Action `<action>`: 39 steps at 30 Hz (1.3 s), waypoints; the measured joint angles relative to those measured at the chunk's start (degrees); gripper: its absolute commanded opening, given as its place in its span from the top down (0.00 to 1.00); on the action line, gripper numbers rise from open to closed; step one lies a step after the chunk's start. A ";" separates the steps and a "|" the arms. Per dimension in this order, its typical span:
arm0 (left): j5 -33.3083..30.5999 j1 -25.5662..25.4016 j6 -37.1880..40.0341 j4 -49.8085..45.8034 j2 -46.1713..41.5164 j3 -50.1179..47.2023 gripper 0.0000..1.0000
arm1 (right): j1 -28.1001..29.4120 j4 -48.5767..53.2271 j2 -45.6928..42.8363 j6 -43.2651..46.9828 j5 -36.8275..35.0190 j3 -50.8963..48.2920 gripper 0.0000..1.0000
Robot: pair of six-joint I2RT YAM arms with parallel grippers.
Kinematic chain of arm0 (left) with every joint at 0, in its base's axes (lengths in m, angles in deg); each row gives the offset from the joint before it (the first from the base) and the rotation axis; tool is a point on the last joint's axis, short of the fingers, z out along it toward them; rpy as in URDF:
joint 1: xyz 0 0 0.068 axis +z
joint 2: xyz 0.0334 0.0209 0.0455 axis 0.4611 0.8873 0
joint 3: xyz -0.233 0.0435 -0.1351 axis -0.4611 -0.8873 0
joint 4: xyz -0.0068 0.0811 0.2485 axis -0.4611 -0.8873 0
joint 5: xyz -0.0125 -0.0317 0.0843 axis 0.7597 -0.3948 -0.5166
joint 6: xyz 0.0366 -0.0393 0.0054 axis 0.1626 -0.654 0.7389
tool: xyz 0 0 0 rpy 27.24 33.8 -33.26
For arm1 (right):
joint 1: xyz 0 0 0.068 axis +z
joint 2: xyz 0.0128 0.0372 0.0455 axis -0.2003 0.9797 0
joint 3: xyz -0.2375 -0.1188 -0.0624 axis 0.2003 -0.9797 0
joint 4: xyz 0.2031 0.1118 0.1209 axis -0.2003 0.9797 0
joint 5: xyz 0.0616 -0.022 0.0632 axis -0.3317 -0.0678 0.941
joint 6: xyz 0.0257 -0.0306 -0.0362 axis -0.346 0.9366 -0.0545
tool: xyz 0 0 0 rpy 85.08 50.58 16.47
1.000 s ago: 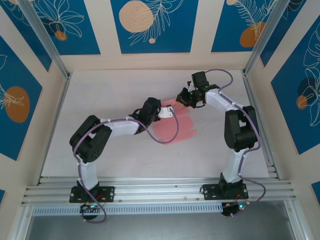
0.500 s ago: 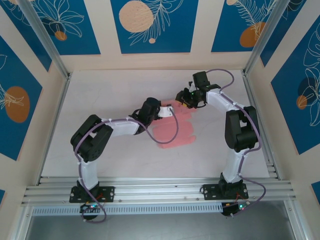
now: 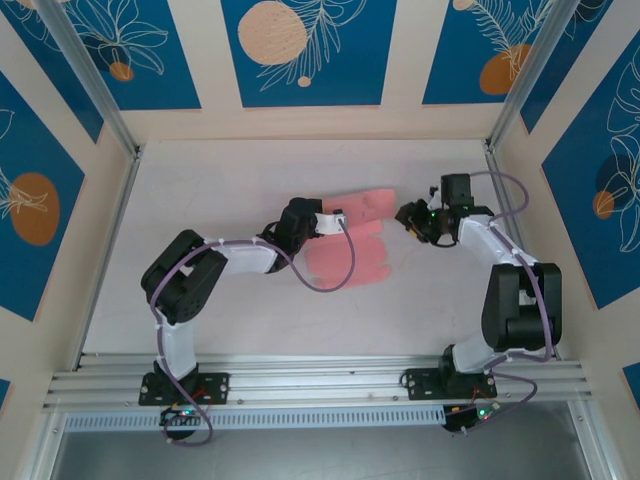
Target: Fold the paper box
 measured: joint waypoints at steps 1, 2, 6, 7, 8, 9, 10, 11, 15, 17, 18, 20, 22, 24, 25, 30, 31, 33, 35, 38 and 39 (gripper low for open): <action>0.00 0.00 0.20 0.22 0.00 -0.13 1.00 | -0.17 -0.70 1.07 0.00 0.44 -1.07 0.56; 0.00 0.00 0.28 0.31 0.00 -0.20 1.00 | -0.15 -1.20 2.21 0.02 0.98 -1.57 0.56; 0.00 0.00 0.35 0.48 0.00 -0.28 1.00 | 0.17 -5.35 7.76 0.07 3.32 -1.81 0.57; 0.00 0.00 0.35 0.50 0.00 -0.28 1.00 | 0.24 -6.49 9.01 0.07 3.82 -1.79 0.56; 0.00 0.00 0.35 0.52 0.02 -0.28 1.00 | 0.35 -7.41 10.19 0.11 4.31 -1.68 0.56; 0.00 0.00 0.35 0.55 0.02 -0.28 1.00 | 0.55 -8.15 11.43 0.22 4.66 -1.40 0.56; 0.00 0.00 0.35 0.57 0.02 -0.28 1.00 | 0.76 -8.68 12.61 0.28 4.72 -0.96 0.56; 0.00 0.00 0.35 0.57 0.07 -0.28 1.00 | 0.96 -9.11 13.68 0.46 4.76 -0.37 0.56; 0.00 0.00 0.35 0.55 0.17 -0.28 1.00 | 2.43 -10.95 16.79 1.14 5.14 2.25 0.56; 0.00 0.00 0.35 0.55 0.22 -0.28 1.00 | 3.10 -11.91 17.75 1.55 5.51 3.43 0.56; 0.00 0.00 0.35 0.55 0.22 -0.28 1.00 | 3.39 -12.61 18.32 1.75 5.75 3.89 0.56; 0.02 0.00 0.35 0.55 0.22 -0.28 1.00 | 3.82 -13.73 19.32 1.77 6.12 4.52 0.55; 0.00 0.00 0.35 0.52 0.22 -0.28 1.00 | 3.98 -14.49 20.55 1.77 6.56 5.01 0.56; 0.00 0.00 0.35 0.52 0.22 -0.28 1.00 | 3.98 -15.10 21.92 1.75 6.95 5.31 0.56; 0.00 0.00 0.35 0.55 0.22 -0.28 1.00 | 3.98 -15.37 22.32 1.70 7.65 5.49 0.59; 0.00 0.02 0.35 0.55 0.22 -0.28 1.00 | 4.48 -17.07 22.38 1.70 8.66 5.57 0.61; 0.00 0.02 0.33 0.55 0.22 -0.28 1.00 | 4.70 -17.29 22.34 1.73 8.90 5.57 0.61; 0.00 0.02 0.33 0.55 0.22 -0.28 1.00 | 5.11 -17.46 22.10 1.73 9.07 5.57 0.61; 0.00 0.02 0.33 0.55 0.22 -0.28 1.00 | 5.46 -17.46 21.40 1.73 9.09 5.57 0.61; -0.02 0.02 0.28 0.57 0.22 -0.28 1.00 | 5.73 -17.46 19.74 1.77 8.94 5.57 0.61; -0.04 0.02 0.15 0.59 0.22 -0.28 1.00 | 5.84 -17.46 19.32 1.77 8.90 5.60 0.61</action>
